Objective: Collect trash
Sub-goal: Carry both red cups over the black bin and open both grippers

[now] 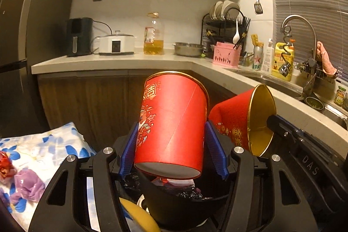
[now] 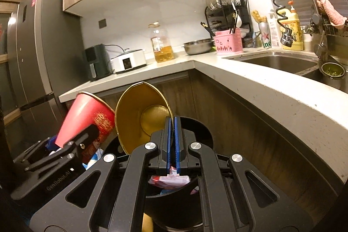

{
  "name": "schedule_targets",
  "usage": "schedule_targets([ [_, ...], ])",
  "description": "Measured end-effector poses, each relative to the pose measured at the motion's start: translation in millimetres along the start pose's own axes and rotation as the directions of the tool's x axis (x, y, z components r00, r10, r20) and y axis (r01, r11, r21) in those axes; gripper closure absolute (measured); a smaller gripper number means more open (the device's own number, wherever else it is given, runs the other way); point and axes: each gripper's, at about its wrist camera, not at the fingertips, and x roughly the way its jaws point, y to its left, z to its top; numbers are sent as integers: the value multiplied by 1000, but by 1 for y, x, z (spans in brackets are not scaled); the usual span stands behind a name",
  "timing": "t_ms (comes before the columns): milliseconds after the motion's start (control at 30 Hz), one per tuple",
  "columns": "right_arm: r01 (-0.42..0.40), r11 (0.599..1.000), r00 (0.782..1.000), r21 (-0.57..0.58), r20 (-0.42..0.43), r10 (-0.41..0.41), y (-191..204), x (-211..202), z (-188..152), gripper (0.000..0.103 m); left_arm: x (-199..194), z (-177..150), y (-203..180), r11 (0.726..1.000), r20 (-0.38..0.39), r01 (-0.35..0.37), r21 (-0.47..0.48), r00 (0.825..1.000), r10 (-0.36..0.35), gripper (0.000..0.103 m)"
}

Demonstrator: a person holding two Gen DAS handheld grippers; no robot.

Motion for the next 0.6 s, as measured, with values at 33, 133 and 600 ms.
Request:
schedule_targets([
  [33, 1, 1000, 1000, 2, -4, -1, -2, 3, 0, 99, 3, -1, -1, 1000, -3, 5, 0, 1000, -5, 44],
  [133, 0, 1000, 1000, 8, -13, 0, -3, 8, -2, 99, 10, -4, -3, 1000, -18, 16, 0, 1000, -16, 43],
  [600, -1, 1000, 998, 12, -64, 2, -6, 30, -7, 97, 31, -12, 8, 999, -78, 22, -43, 997, -25, 34],
])
